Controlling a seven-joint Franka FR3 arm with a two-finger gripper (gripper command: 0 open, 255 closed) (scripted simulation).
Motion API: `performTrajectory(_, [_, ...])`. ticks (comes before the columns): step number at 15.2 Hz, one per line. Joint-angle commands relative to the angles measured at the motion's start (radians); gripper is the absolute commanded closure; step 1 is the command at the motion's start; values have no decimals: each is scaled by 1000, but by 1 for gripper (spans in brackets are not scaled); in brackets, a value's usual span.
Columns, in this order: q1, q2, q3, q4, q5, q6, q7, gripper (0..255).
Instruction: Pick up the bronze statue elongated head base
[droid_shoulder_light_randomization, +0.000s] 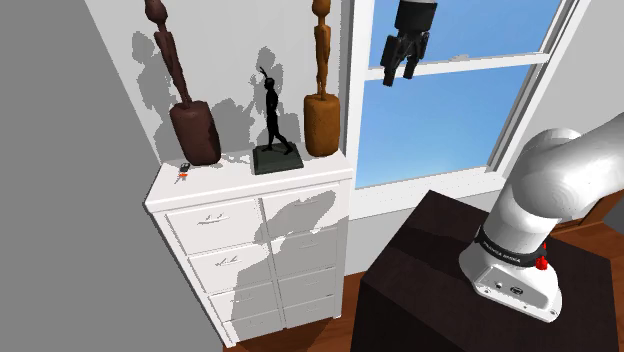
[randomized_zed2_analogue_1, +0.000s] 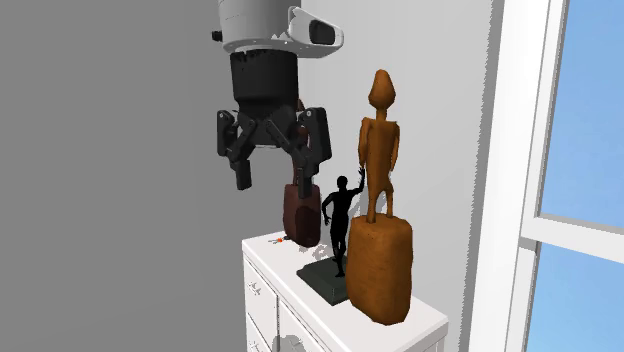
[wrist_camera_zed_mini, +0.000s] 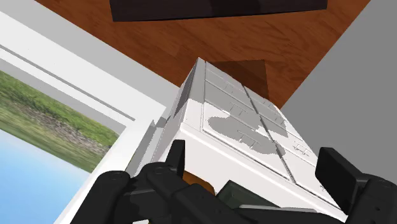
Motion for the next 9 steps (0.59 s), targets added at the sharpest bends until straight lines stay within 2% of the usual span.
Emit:
performTrajectory(1, [0, 0, 0, 0, 0, 0, 0, 0])
performTrajectory(9, [-31, 247, 7, 220, -28, 119, 51, 0])
